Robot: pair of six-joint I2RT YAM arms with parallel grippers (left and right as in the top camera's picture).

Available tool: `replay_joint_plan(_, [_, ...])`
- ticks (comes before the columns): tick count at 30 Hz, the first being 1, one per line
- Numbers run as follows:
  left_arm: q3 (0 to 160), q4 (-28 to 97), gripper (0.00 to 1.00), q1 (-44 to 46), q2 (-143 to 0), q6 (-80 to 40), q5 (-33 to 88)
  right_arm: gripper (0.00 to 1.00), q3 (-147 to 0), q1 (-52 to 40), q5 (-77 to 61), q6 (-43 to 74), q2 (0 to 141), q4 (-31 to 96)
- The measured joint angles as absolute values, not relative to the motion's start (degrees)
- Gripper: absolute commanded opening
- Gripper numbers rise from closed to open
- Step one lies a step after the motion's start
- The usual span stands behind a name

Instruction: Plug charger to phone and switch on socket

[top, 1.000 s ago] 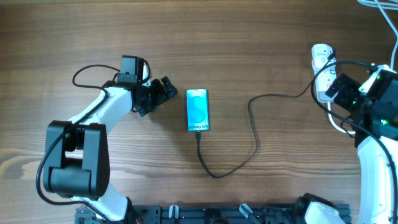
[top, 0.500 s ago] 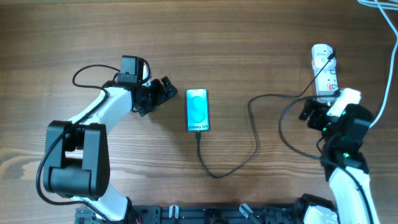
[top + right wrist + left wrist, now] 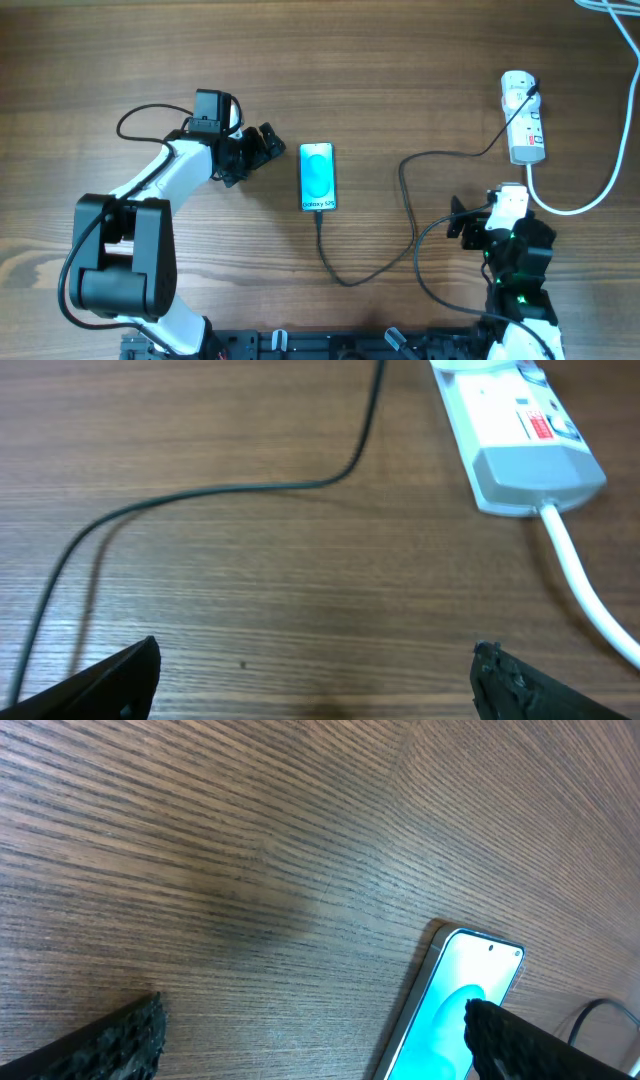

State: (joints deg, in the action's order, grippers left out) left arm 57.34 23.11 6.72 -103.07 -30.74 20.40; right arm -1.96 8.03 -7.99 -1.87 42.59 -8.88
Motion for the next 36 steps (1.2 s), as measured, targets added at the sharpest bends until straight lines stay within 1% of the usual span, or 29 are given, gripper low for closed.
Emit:
replay_joint_plan(4, [57.34,23.11,1.0,6.72,-103.07,-30.74,20.4,1.0,-0.78,3.2,-7.94,-3.62,38.09,-5.58])
replay_joint_plan(7, [57.34,23.11,1.0,6.72,-103.07,-30.74,20.43,1.0,-0.45,-1.17,-7.92,-7.4,33.47,-0.8])
replay_joint_plan(13, [57.34,23.11,1.0,6.72,-103.07,-30.74,20.43,1.0,-0.38,-7.75,-7.66,-11.44,20.16,-0.14])
replay_joint_plan(20, [57.34,23.11,1.0,6.72,-103.07,-30.74,20.4,1.0,-0.38,-8.1,-6.98,-11.2,8.49,0.05])
replay_joint_plan(26, [57.34,23.11,1.0,6.72,-103.07,-30.74,20.43,1.0,-0.38,-8.1,-6.37,-11.18,2.39,0.12])
replay_joint_plan(36, [57.34,23.11,1.0,6.72,-103.07,-30.74,20.43,1.0,-0.38,-8.1,-6.37,-11.18,1.1,-0.03])
